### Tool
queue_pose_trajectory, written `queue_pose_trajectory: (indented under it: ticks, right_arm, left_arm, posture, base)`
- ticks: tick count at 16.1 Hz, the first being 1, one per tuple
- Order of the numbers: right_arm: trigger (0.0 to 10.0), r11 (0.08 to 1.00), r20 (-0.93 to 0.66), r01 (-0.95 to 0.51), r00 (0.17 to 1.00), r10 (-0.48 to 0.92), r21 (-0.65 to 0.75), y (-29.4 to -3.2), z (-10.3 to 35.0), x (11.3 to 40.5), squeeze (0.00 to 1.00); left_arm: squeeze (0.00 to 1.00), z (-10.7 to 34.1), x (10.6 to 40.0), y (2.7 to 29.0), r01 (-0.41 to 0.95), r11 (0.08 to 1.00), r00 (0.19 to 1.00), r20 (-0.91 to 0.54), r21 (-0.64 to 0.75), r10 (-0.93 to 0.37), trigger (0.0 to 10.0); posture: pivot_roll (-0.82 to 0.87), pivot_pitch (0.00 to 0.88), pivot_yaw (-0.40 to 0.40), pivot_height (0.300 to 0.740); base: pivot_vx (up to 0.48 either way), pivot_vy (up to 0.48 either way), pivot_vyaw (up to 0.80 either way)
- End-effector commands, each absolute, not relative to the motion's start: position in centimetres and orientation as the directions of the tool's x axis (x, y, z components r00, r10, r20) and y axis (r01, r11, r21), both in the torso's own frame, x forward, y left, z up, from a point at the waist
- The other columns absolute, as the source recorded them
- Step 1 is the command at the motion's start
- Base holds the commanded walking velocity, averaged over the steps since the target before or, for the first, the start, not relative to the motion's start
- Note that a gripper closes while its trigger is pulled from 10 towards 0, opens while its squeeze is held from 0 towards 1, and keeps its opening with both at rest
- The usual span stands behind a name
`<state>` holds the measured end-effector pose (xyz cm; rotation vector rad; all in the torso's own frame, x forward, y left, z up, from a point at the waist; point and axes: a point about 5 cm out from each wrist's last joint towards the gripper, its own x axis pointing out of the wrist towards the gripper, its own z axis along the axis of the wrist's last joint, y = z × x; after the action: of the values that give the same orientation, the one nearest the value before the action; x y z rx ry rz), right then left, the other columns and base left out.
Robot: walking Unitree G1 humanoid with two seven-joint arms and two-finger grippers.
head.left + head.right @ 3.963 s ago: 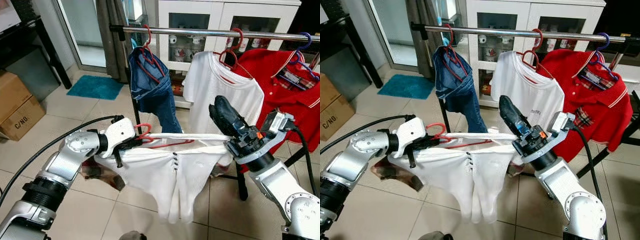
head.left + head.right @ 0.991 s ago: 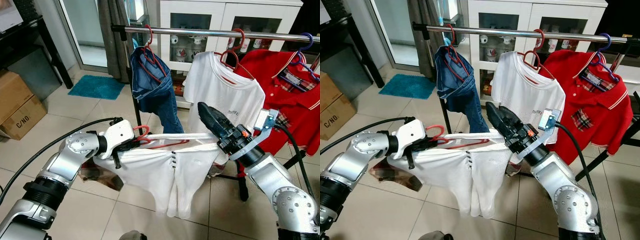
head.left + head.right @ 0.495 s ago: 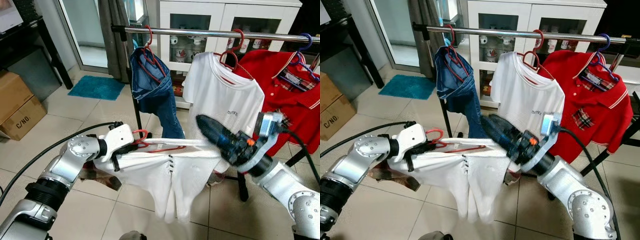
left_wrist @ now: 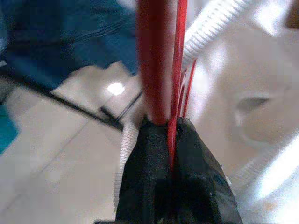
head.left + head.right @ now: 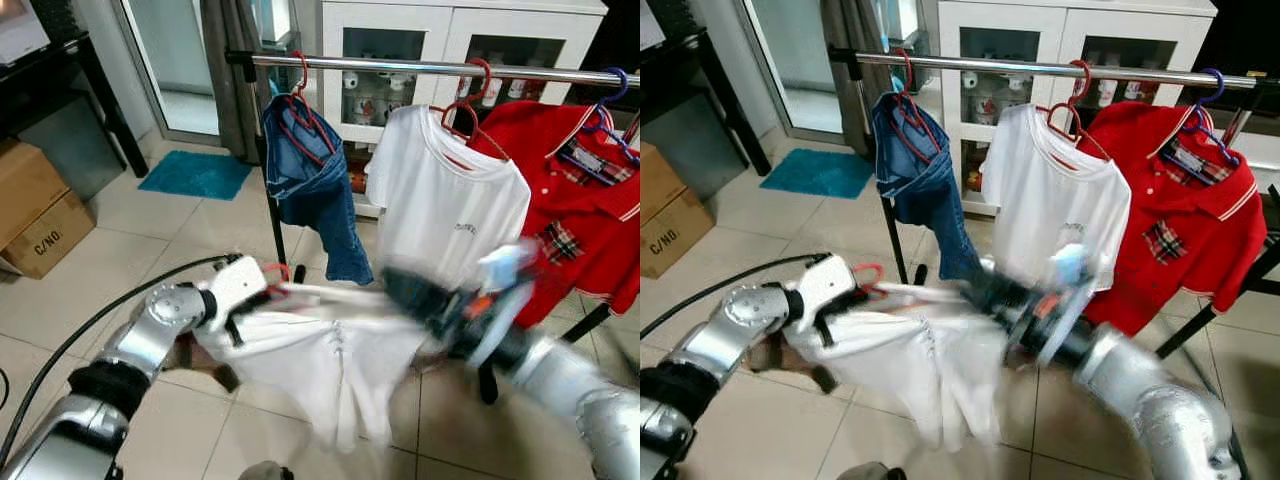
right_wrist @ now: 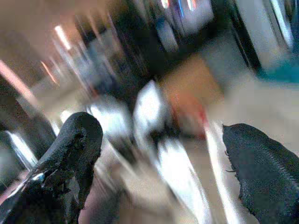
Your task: Hang hanger
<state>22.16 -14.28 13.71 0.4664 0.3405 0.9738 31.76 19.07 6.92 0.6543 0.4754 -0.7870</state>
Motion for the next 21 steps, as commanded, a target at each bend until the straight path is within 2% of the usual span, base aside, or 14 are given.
queue_pose_trajectory:
  ticks: [1, 3, 4, 5, 7, 8, 9, 11, 12, 13, 14, 15, 19, 21]
  right_arm:
    - [10.0, 0.585, -0.169, -0.711, 0.569, 0.805, 0.391, -15.2, 12.9, 22.6, 0.0]
    - [10.0, 0.613, -0.158, -0.706, 0.601, 0.783, 0.354, -14.8, 12.6, 23.0, 0.0]
    - [10.0, 0.604, -0.101, -0.721, 0.61, 0.786, 0.341, -14.3, 13.2, 23.0, 0.0]
    - [10.0, 0.565, -0.062, -0.757, 0.58, 0.812, 0.327, -13.7, 13.6, 22.6, 0.0]
    - [10.0, 0.325, 0.076, -0.871, 0.377, 0.923, 0.368, -12.6, 15.1, 20.1, 0.0]
    - [10.0, 0.266, 0.087, -0.895, 0.315, 0.945, 0.359, -12.5, 15.4, 19.3, 0.0]
    - [10.0, 0.271, 0.042, -0.907, 0.3, 0.953, 0.323, -12.6, 15.0, 19.1, 0.0]
    - [10.0, 0.383, -0.122, -0.907, 0.366, 0.923, 0.175, -12.8, 13.3, 19.9, 0.0]
    - [10.0, 0.485, -0.191, -0.874, 0.481, 0.855, -0.027, -13.2, 12.4, 21.5, 0.0]
    - [10.0, 0.556, -0.122, -0.828, 0.561, 0.819, -0.075, -13.2, 12.9, 22.6, 0.0]
    - [10.0, 0.599, -0.029, -0.797, 0.603, 0.797, -0.078, -13.0, 14.0, 23.2, 0.0]
    - [10.0, 0.605, 0.05, -0.796, 0.603, 0.796, -0.022, -12.9, 15.1, 23.2, 0.0]
    - [10.0, 0.669, 0.185, -0.741, 0.666, 0.723, 0.055, -13.2, 16.2, 24.0, 0.0]
    - [10.0, 0.655, 0.244, -0.747, 0.66, 0.71, 0.115, -13.2, 16.8, 23.9, 0.0]
  left_arm:
    - [0.0, 8.0, 32.7, 23.8, 0.599, 0.656, 0.758, -0.591, 0.46, -0.277, 0.0]
    - [0.0, 10.7, 34.3, 23.7, 0.517, 0.69, 0.837, -0.47, 0.506, -0.282, 0.0]
    - [0.0, 12.3, 35.2, 23.6, 0.469, 0.712, 0.872, -0.4, 0.522, -0.281, 0.0]
    - [0.0, 13.4, 35.9, 23.6, 0.436, 0.728, 0.893, -0.357, 0.529, -0.275, 0.0]
    - [0.0, 13.8, 36.4, 23.5, 0.438, 0.718, 0.893, -0.356, 0.542, -0.276, 0.0]
    - [0.0, 13.8, 36.5, 23.4, 0.445, 0.708, 0.889, -0.364, 0.548, -0.277, 0.0]
    - [0.0, 14.1, 36.7, 23.2, 0.436, 0.715, 0.895, -0.345, 0.547, -0.282, 0.0]
    - [0.0, 14.9, 37.1, 22.9, 0.411, 0.742, 0.909, -0.301, 0.53, -0.288, 0.0]
    - [0.0, 15.5, 37.5, 22.7, 0.398, 0.761, 0.916, -0.273, 0.512, -0.295, 0.0]
    - [0.0, 15.8, 37.6, 22.6, 0.397, 0.768, 0.916, -0.265, 0.502, -0.3, 0.0]
    - [0.0, 15.6, 37.6, 22.6, 0.405, 0.769, 0.912, -0.278, 0.496, -0.301, 0.0]
    - [0.0, 15.1, 37.5, 22.7, 0.418, 0.763, 0.905, -0.306, 0.493, -0.297, 0.0]
    - [0.0, 12.2, 36.5, 22.7, 0.497, 0.737, 0.848, -0.438, 0.458, -0.299, 0.0]
    - [0.0, 11.2, 36.1, 22.8, 0.508, 0.744, 0.83, -0.477, 0.434, -0.288, 0.0]
  posture:
    - [-0.09, 0.0, 0.069, 0.74]
    - [-0.08, 0.0, 0.066, 0.74]
    - [-0.08, 0.0, 0.066, 0.74]
    - [-0.08, 0.0, 0.066, 0.74]
    - [-0.08, 0.0, 0.067, 0.74]
    - [-0.08, 0.0, 0.069, 0.74]
    - [-0.08, 0.0, 0.069, 0.74]
    - [-0.09, 0.0, 0.072, 0.74]
    - [-0.09, 0.0, 0.075, 0.74]
    - [-0.09, 0.0, 0.075, 0.74]
    - [-0.09, 0.0, 0.075, 0.74]
    - [-0.08, 0.0, 0.069, 0.74]
    - [-0.08, 0.0, 0.067, 0.74]
    - [-0.08, 0.0, 0.066, 0.74]
  base:
    - [0.0, 0.0, 0.0]
    - [0.0, 0.0, 0.0]
    - [0.0, 0.0, 0.0]
    - [0.0, 0.0, 0.0]
    - [0.0, 0.0, 0.0]
    - [0.0, 0.0, 0.0]
    - [0.0, 0.0, 0.0]
    - [0.0, 0.0, 0.0]
    - [0.0, 0.0, 0.0]
    - [0.0, 0.0, 0.0]
    - [0.0, 0.0, 0.0]
    - [0.0, 0.0, 0.0]
    - [0.0, 0.0, 0.0]
    - [0.0, 0.0, 0.0]
